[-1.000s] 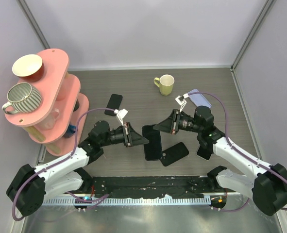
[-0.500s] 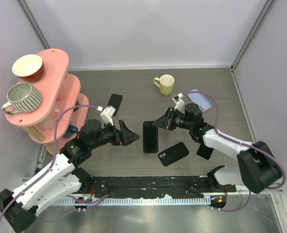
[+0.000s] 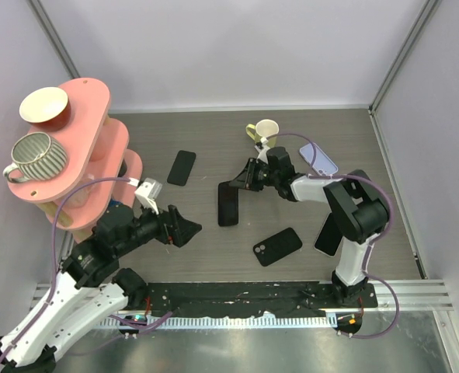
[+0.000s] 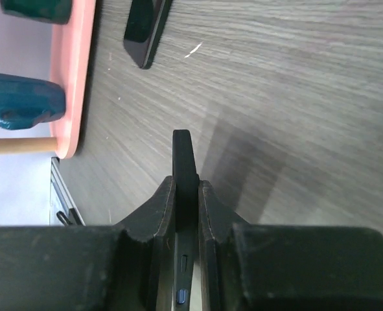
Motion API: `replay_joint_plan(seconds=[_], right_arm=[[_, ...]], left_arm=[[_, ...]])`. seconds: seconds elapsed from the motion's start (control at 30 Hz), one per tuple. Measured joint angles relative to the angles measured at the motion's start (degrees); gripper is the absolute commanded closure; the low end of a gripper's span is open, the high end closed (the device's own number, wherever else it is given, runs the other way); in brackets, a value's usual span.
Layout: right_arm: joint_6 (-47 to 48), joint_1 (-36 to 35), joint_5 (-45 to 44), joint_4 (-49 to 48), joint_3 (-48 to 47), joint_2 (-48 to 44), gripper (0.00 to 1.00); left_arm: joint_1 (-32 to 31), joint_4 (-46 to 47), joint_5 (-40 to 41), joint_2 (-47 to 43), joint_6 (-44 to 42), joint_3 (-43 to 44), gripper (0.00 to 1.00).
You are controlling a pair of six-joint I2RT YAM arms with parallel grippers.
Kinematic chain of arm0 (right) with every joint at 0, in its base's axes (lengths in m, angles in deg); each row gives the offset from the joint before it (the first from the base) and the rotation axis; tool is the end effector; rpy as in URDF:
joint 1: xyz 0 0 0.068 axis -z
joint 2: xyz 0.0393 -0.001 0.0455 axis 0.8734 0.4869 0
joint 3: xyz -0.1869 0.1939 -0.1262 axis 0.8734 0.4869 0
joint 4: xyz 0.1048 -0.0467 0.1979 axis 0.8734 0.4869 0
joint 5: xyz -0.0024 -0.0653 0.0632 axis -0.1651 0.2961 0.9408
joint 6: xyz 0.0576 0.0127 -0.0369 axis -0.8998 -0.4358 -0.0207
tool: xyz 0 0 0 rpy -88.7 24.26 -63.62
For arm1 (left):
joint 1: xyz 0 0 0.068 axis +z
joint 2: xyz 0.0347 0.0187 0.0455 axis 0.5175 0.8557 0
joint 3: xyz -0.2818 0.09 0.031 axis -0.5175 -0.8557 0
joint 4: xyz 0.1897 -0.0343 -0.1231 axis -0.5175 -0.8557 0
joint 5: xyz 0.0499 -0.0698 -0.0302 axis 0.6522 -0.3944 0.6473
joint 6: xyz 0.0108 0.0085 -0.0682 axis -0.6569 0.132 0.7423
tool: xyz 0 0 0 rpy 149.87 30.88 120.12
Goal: Put the phone into the phone case
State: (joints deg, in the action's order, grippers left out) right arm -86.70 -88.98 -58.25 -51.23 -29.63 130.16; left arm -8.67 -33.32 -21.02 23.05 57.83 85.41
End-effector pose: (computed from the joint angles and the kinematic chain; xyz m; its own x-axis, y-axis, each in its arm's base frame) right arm 0.3200 0.2013 0.2065 -0.8370 0.2047 -0.5074 -0.3065 0.5929 0.7447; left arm 0.0579 -0.0583 0.3113 -0.6243 -0.1776 -0.7607 0.4701 0.6923 -0.5474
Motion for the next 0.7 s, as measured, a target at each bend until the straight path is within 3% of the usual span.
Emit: replay_joint_plan(seconds=[0.1, 0.23, 0.7], right_arm=[[0.1, 0.1, -0.3, 0.2, -3.1, 4.7, 0.94], [-0.3, 0.7, -0.3, 2.9, -6.9, 9.0, 0.75], [0.6, 4.2, -8.5, 10.0, -8.0, 7.7, 0.43]], left_arm=[[0.0, -0.3, 0.0, -2.6, -0.5, 0.0, 0.09], [-0.2, -0.3, 0.0, -3.8, -0.8, -0.1, 0.09], [-1.5, -0.6, 0.0, -5.7, -1.6, -0.3, 0.08]])
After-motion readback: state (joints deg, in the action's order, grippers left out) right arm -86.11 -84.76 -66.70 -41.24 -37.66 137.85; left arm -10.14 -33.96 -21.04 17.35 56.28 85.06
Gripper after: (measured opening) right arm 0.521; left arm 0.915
